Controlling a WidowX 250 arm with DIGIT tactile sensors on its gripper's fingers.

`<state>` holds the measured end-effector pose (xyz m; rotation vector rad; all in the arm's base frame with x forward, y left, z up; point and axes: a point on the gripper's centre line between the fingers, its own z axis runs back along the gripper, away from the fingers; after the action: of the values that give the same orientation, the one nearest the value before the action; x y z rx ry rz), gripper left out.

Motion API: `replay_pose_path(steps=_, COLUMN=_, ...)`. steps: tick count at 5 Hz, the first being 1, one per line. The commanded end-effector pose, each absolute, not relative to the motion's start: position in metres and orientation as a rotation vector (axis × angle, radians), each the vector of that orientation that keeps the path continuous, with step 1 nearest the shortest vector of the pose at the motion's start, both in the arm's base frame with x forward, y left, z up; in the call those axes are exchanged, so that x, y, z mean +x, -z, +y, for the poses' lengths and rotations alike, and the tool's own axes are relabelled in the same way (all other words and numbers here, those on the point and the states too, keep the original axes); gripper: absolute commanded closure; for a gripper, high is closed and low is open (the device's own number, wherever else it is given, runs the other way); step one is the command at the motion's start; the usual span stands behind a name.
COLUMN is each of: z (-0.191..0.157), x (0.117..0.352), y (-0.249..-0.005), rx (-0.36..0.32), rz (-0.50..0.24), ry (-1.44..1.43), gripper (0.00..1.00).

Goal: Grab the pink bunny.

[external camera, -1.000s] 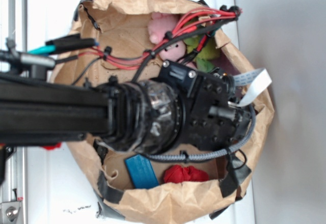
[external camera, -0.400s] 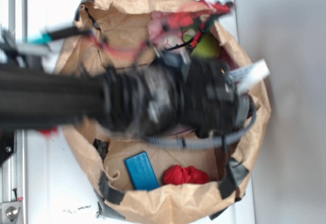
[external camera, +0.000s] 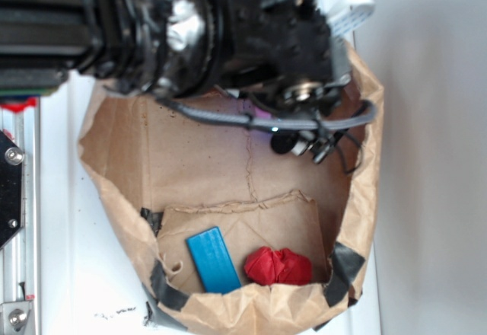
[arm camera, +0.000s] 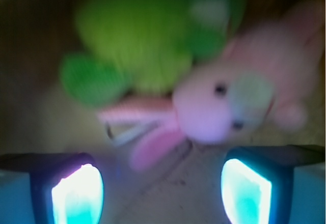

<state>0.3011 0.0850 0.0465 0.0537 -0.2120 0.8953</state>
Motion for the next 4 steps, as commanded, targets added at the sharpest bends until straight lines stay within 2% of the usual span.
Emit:
replay_pose_path(steps=1, z=0.108, x=0.282, y=-0.028, rx=0.127, rz=-0.42, ry=-0.918, gripper=0.0)
replay_pose_path(steps=2, z=0.103, x=0.282, y=-0.02, rx=0.17, rz=-0.487, ry=-0.945, gripper=0.0)
replay_pose_path(steps=3, z=0.104, x=0.284, y=-0.015, rx=0.186, rz=-0.511, ry=-0.969, gripper=0.0)
replay_pose_path(steps=4, z=0.106, x=0.292, y=-0.02, rx=0.152, rz=-0.529, ry=-1.017, gripper=0.0)
